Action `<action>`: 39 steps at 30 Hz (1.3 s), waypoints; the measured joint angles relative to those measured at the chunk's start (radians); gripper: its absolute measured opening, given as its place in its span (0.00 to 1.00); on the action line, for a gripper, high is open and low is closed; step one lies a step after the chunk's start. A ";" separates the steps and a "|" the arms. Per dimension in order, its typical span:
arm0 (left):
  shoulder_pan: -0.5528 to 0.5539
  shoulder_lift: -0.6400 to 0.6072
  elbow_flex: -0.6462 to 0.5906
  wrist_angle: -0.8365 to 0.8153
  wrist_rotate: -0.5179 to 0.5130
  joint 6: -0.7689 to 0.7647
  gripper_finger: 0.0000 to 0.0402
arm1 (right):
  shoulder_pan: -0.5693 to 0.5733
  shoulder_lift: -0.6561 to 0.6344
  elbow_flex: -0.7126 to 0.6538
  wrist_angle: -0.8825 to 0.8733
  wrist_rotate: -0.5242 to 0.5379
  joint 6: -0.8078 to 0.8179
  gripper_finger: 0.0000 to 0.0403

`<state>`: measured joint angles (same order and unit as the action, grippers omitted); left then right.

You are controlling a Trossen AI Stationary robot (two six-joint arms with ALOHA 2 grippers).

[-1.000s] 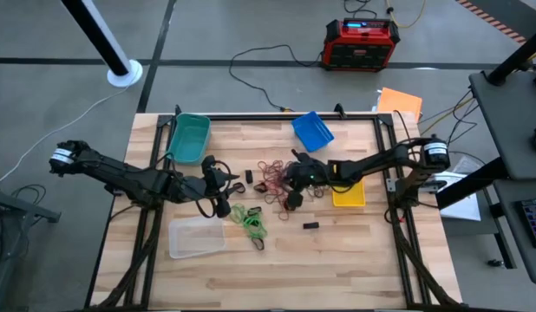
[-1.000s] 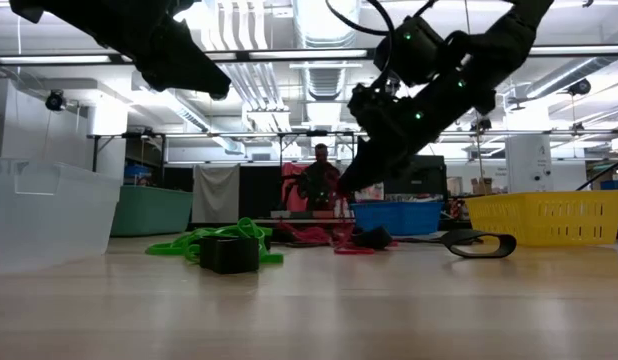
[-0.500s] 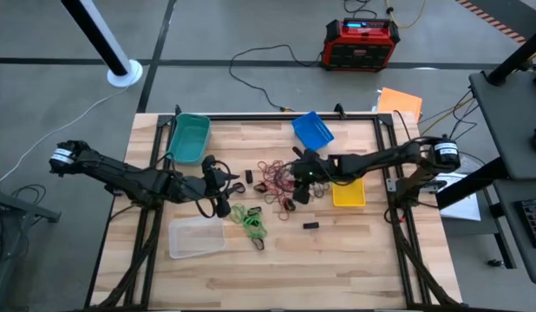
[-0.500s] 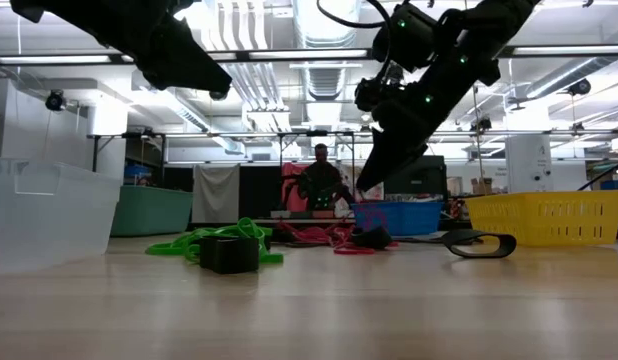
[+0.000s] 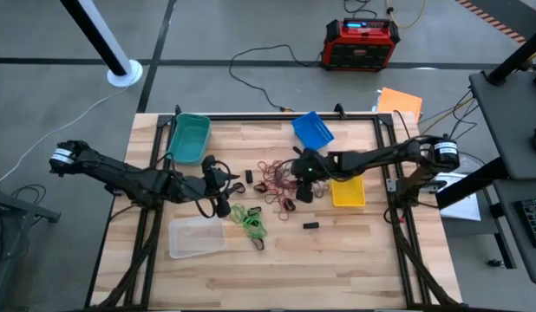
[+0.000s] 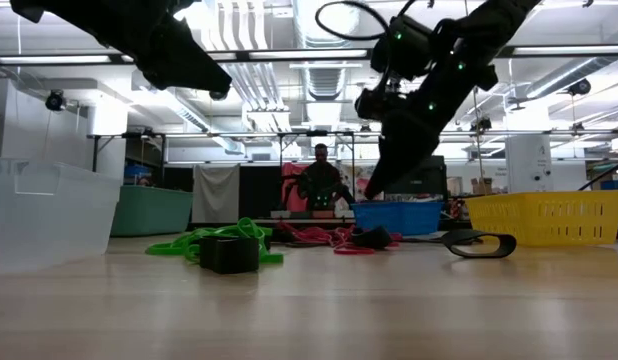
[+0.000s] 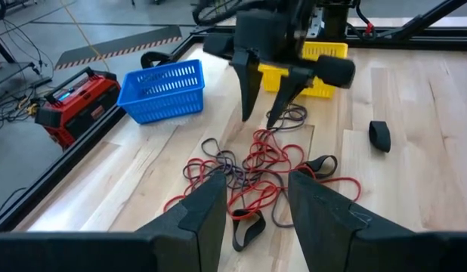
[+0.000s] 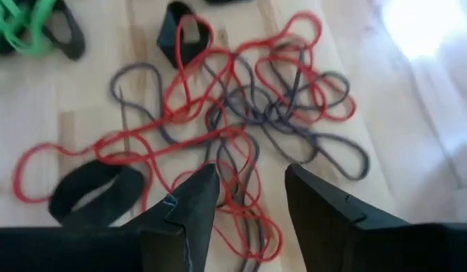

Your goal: Sort rubber bands into baskets

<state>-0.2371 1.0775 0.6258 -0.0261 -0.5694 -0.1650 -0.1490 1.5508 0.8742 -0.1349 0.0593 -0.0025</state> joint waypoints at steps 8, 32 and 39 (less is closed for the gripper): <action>0.000 0.000 0.000 0.003 0.000 0.001 0.32 | -0.015 0.136 0.000 0.065 0.018 -0.047 0.37; 0.000 0.000 0.000 0.004 0.000 0.000 0.32 | -0.032 0.110 0.002 0.059 -0.011 -0.068 0.02; 0.000 0.000 0.000 0.004 0.000 0.000 0.32 | -0.035 0.110 0.002 0.067 0.018 -0.061 0.09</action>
<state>-0.2373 1.0775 0.6258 -0.0222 -0.5694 -0.1654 -0.1841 1.6604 0.8764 -0.0681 0.0769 -0.0633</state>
